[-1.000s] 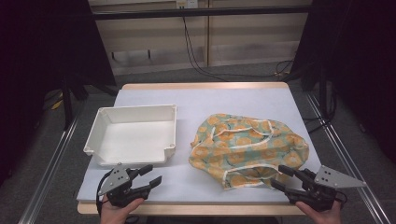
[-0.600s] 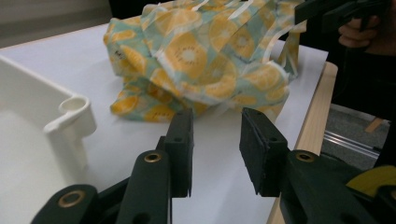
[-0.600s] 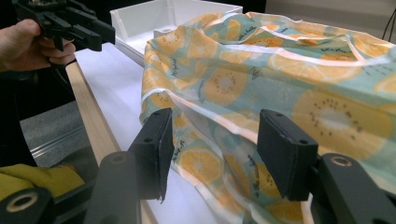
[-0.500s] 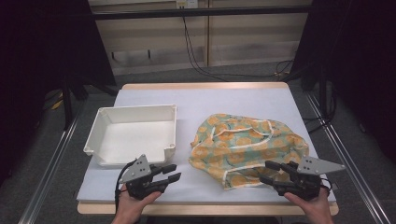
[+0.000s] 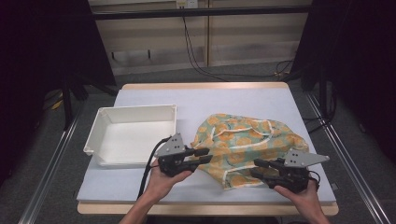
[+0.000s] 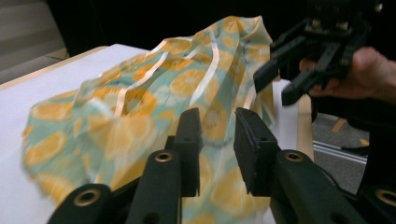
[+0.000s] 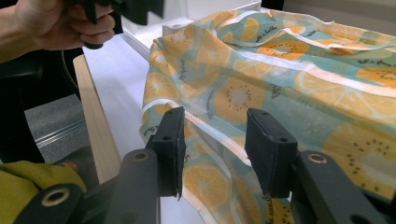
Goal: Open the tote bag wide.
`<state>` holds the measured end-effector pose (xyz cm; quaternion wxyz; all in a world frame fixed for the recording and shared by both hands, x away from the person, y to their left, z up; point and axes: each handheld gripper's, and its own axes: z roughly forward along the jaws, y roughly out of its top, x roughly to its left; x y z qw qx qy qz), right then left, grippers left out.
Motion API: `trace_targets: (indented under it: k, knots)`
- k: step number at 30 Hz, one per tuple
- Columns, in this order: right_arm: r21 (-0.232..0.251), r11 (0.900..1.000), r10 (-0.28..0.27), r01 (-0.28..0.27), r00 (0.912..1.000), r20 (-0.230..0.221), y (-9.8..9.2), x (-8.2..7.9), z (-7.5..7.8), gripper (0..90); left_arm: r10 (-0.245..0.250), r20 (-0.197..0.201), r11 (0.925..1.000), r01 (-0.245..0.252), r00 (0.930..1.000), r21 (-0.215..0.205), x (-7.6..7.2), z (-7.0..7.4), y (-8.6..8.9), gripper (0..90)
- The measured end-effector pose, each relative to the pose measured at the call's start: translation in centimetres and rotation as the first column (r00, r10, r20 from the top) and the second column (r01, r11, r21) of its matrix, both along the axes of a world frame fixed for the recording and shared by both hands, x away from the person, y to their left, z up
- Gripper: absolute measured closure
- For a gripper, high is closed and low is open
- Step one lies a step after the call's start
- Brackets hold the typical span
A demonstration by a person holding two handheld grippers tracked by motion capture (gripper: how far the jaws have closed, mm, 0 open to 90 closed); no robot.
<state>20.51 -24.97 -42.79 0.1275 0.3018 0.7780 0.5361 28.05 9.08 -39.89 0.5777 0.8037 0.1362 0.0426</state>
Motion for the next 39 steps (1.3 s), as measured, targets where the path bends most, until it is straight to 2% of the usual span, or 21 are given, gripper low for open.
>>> trace_targets:
  k: [3,5,7,8,11,14,17,19,20,23,24,27,28,29,30,32,33,35,39]
  knots:
    - [0.003,1.0,0.011,-0.011,0.9999,-0.012,0.1,0.0,-0.6,57.9,-0.009,0.0,0.9997,0.009,1.0,0.022,1.0,0.3,-1.5,66.3]
    - [0.007,1.0,0.014,-0.014,0.9997,-0.019,0.2,0.0,-0.7,57.4,-0.014,-0.004,0.9997,0.014,0.9999,0.018,1.2,0.2,-1.9,65.9]
    - [0.005,1.0,0.018,-0.018,0.9997,-0.019,0.3,0.0,-0.9,57.3,-0.023,0.007,0.9991,0.023,0.9997,0.035,1.5,0.2,-2.6,65.2]
    - [0.002,1.0,0.02,-0.02,0.9996,-0.021,0.5,0.1,-1.0,57.3,-0.038,0.0,0.9981,0.038,0.9993,0.048,1.9,0.1,-3.3,64.2]
    - [0.0,1.0,0.018,-0.018,0.9996,-0.022,0.6,0.2,-1.0,57.2,-0.042,-0.011,0.9975,0.042,0.9991,0.057,2.2,0.0,-3.9,62.2]
    - [0.0,1.0,0.016,-0.016,0.9997,-0.017,0.7,0.3,-0.9,57.1,-0.057,0.006,0.994,0.056,0.9983,0.094,2.7,-0.2,-5.0,59.5]
    - [-0.002,1.0,0.019,-0.019,0.9997,-0.013,0.8,0.3,-0.8,57.1,-0.057,-0.013,0.9933,0.058,0.9983,0.1,3.3,-0.7,-5.7,54.9]
    - [-0.005,1.0,0.017,-0.017,0.9997,-0.016,0.7,0.3,-0.8,57.2,-0.054,-0.009,0.989,0.054,0.9985,0.138,3.5,-1.2,-6.2,52.1]
    - [-0.005,1.0,0.016,-0.016,0.9997,-0.016,0.7,0.3,-0.8,57.1,-0.056,-0.023,0.9882,0.059,0.9981,0.141,3.6,-1.5,-6.5,49.8]
    - [-0.003,1.0,0.009,-0.009,0.9998,-0.017,0.4,0.4,-0.9,57.1,-0.06,0.008,0.9761,0.056,0.9982,0.21,3.6,-2.2,-7.3,46.5]
    - [-0.003,1.0,0.004,-0.004,0.9999,-0.015,0.3,0.4,-0.9,57.1,-0.058,0.006,0.9726,0.056,0.9983,0.226,3.9,-2.5,-7.4,45.5]
    - [-0.001,1.0,-0.006,0.006,0.9999,-0.016,0.1,0.4,-0.8,56.6,-0.044,0.009,0.969,0.04,0.999,0.244,4.1,-2.8,-7.7,45.1]
    - [0.0,1.0,-0.003,0.003,0.9998,-0.018,0.0,0.4,-0.8,56.4,-0.041,0.011,0.9656,0.037,0.9991,0.257,4.2,-2.8,-7.8,47.0]
    - [-0.003,1.0,-0.004,0.004,0.9998,-0.021,0.0,0.5,-0.8,55.5,-0.043,0.015,0.9632,0.037,0.999,0.266,4.1,-2.9,-7.8,62.9]
    - [-0.003,1.0,-0.004,0.004,0.9998,-0.021,0.0,0.5,-0.8,55.5,-0.045,0.008,0.9639,0.041,0.999,0.263,4.2,-3.0,-7.8,62.9]
    - [-0.003,1.0,-0.004,0.004,0.9997,-0.023,-0.1,0.5,-0.8,54.1,-0.048,-0.021,0.9727,0.052,0.9986,0.226,4.5,-2.8,-7.3,87.1]
    - [-0.005,1.0,-0.004,0.004,0.9997,-0.022,-0.1,0.5,-0.7,53.6,-0.035,-0.03,0.9786,0.04,0.9989,0.202,4.6,-2.6,-7.1,87.1]
    - [-0.008,1.0,-0.012,0.011,0.9998,-0.018,-0.3,0.7,-0.3,51.0,-0.032,-0.044,0.9842,0.039,0.9985,0.173,4.8,-2.0,-6.5,89.8]
    - [-0.008,1.0,-0.026,0.026,0.9996,-0.009,-0.7,1.3,0.6,48.4,-0.027,-0.055,0.9879,0.035,0.9981,0.151,5.0,-0.9,-6.1,90.0]
